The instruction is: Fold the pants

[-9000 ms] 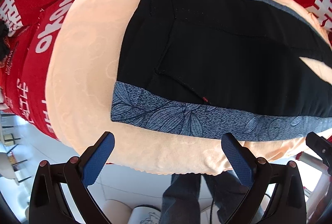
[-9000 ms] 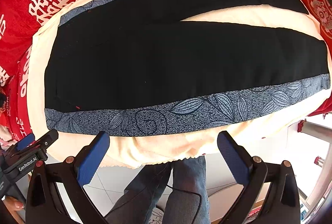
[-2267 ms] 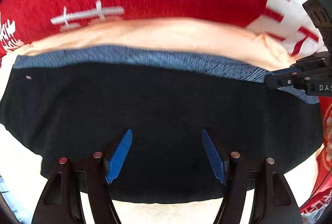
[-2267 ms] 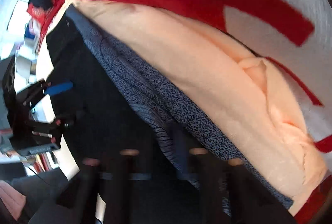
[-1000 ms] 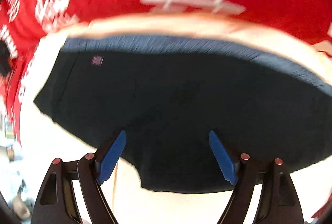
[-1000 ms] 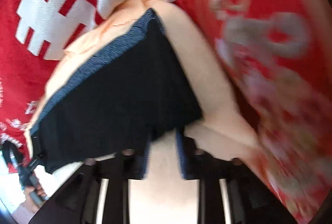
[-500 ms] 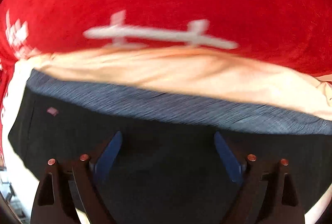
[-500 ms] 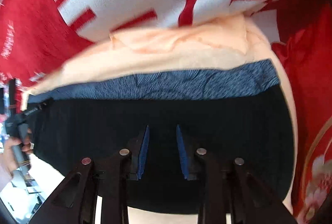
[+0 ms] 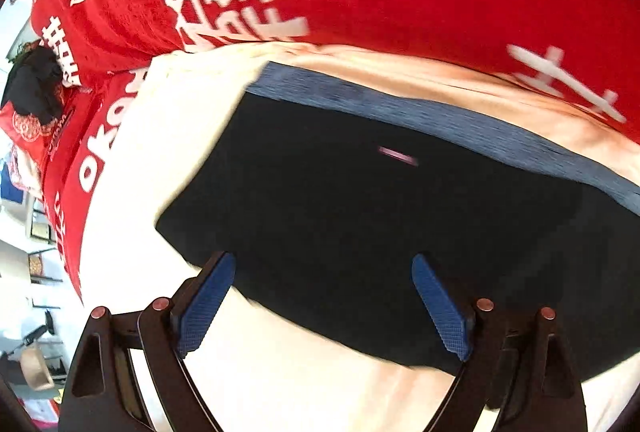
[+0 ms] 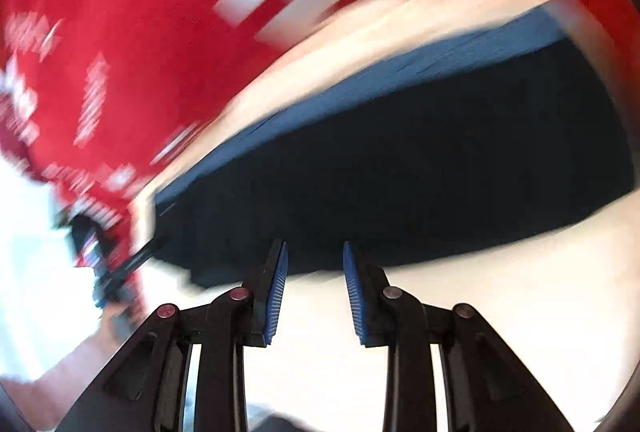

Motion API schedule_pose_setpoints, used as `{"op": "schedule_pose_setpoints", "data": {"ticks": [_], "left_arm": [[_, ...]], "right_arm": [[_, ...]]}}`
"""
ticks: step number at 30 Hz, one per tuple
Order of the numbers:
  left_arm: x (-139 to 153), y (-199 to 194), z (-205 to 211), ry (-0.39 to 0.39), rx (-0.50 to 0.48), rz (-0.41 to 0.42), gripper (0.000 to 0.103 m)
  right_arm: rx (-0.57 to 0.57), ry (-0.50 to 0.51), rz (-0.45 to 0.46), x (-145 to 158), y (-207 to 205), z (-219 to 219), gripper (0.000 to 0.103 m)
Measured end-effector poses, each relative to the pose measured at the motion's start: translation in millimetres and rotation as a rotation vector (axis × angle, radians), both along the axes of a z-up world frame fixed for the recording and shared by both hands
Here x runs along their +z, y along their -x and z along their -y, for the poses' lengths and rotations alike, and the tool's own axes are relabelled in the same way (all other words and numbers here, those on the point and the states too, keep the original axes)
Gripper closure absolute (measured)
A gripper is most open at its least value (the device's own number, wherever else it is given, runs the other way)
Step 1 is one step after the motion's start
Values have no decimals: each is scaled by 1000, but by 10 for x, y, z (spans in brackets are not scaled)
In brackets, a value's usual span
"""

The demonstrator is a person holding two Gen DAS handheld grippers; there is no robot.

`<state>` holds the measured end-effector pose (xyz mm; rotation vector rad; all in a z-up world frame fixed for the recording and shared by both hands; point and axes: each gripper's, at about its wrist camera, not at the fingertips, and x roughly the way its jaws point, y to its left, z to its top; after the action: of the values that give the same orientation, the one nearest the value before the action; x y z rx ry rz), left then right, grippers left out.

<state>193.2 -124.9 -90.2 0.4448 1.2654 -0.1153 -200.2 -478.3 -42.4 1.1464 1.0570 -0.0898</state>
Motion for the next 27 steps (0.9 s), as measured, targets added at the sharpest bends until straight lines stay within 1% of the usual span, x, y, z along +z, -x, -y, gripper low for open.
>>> {"op": "schedule_pose_setpoints", "data": {"ticks": [2,3,4,5,6,7,9,11,15,17,19,21,24,25,26,27], "left_arm": [[-73,-18,-72,-7,-4,-3,11],[-157,-114,-112,-10,-20,-1,11],[-227,-171,-188,-36,-47,12,11],[-306,-203,-273,-54,-73,15,11],[-343,-211,-350,-21,-82,4,9],[-351,-222,-439,26,-76,1,2],[-390,-276,-590,106,-55,-28,0],[-424,-306,-662,156,-59,-44,0],[-437,-314,-698,186,-88,-42,0],[-460,-354,-750,203,-83,-46,0],[-490,-413,-810,204,-89,-42,0],[-500,-424,-826,213,-93,-45,0],[-497,-414,-821,210,-104,-50,0],[-489,-414,-821,204,-113,-50,0],[-503,-482,-853,202,-123,-49,0],[-498,-483,-856,203,-134,-49,0]], "right_arm": [[45,-139,54,-160,-374,-563,71],[59,-177,64,-292,-557,-801,71],[75,-204,71,-377,-715,-1054,71],[84,-212,73,-410,-787,-1210,71],[84,-207,74,-495,-939,-1404,71],[76,-204,73,-554,-1016,-1484,71],[38,-225,63,-679,-1125,-1661,71],[-2,-240,55,-786,-1240,-1740,71],[-64,-285,28,-869,-1279,-1787,71],[-66,-246,4,-869,-1297,-1824,71],[-61,-225,-21,-892,-1329,-1827,71],[-76,-228,-14,-928,-1358,-1790,71],[-129,-272,-10,-1022,-1410,-1721,71],[-134,-275,-23,-1029,-1453,-1704,85],[-128,-261,-18,-989,-1506,-1689,92],[-106,-227,14,-864,-1523,-1675,93]]}}
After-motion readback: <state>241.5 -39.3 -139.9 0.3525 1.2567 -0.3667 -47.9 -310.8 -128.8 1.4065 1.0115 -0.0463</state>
